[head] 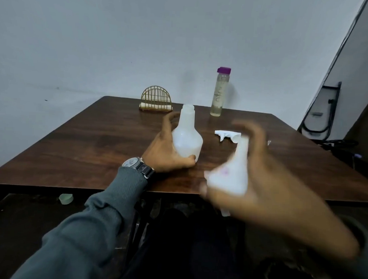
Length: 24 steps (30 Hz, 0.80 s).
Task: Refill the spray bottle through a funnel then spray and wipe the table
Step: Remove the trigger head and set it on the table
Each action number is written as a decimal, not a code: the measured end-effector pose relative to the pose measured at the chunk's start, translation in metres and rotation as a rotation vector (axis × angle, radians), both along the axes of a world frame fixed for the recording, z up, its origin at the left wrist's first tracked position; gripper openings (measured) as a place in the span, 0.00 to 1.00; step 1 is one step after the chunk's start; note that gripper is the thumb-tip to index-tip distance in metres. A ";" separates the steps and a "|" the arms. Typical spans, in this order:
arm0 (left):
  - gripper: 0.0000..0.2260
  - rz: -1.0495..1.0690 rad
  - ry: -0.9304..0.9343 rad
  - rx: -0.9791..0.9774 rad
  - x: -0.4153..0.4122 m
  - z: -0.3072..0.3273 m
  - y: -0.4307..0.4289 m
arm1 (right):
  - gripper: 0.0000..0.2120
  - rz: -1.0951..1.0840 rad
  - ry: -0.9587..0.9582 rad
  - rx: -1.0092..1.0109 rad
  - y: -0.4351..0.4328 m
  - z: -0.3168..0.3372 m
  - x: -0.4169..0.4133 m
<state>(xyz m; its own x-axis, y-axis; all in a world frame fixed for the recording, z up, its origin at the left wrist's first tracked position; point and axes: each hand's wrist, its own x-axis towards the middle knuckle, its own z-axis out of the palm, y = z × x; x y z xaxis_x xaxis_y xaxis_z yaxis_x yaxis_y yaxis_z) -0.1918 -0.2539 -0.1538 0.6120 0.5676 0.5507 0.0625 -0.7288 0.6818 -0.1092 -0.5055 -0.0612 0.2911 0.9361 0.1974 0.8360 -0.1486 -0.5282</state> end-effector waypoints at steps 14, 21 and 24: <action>0.49 0.011 0.006 -0.010 -0.002 0.003 0.002 | 0.23 0.006 0.564 0.062 0.157 0.084 0.048; 0.49 0.049 0.005 -0.010 -0.001 0.002 0.005 | 0.27 -0.011 0.475 0.032 0.165 0.087 0.056; 0.51 0.060 -0.004 -0.039 -0.001 0.000 0.007 | 0.30 -0.019 0.431 0.015 0.165 0.087 0.056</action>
<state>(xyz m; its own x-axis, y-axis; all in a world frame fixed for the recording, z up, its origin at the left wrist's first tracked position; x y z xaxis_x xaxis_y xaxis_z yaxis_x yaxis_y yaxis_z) -0.1925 -0.2466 -0.1541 0.5735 0.6246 0.5300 0.1025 -0.6966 0.7101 -0.0535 -0.3405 0.0262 0.3672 0.9277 0.0675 0.5353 -0.1514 -0.8310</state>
